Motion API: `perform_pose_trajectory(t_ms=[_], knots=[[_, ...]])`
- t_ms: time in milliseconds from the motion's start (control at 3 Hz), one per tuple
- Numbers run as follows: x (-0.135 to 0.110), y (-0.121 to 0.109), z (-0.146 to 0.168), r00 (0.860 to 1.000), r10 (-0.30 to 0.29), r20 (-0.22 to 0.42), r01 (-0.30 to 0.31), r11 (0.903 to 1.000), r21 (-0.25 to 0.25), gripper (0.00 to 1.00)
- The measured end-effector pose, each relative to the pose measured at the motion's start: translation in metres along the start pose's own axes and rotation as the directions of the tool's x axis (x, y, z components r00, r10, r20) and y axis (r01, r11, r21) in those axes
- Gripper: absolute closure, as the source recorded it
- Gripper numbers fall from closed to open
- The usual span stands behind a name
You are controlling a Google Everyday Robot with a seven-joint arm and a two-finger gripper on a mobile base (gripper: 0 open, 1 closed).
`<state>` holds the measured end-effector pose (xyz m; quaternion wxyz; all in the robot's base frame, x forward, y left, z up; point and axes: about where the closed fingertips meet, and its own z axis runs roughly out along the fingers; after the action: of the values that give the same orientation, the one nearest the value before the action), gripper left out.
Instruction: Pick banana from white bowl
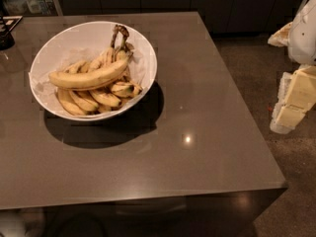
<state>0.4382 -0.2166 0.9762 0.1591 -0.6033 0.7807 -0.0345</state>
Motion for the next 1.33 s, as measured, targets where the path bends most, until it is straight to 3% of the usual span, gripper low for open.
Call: perform_pose_trajectory(t_ms=[333, 667, 1000, 1333], knots=[[0.000, 0.000, 0.000, 1.000, 0.000, 0.000, 0.000, 1.0000, 0.000, 0.00], [-0.019, 0.000, 0.003, 0.999, -0.042, -0.024, 0.042, 0.9991, 0.002, 0.00], [-0.049, 0.001, 0.018, 0.990, -0.118, -0.080, 0.116, 0.9927, -0.033, 0.00], [-0.079, 0.005, 0.033, 0.967, -0.223, -0.125, 0.216, 0.9740, -0.068, 0.00]])
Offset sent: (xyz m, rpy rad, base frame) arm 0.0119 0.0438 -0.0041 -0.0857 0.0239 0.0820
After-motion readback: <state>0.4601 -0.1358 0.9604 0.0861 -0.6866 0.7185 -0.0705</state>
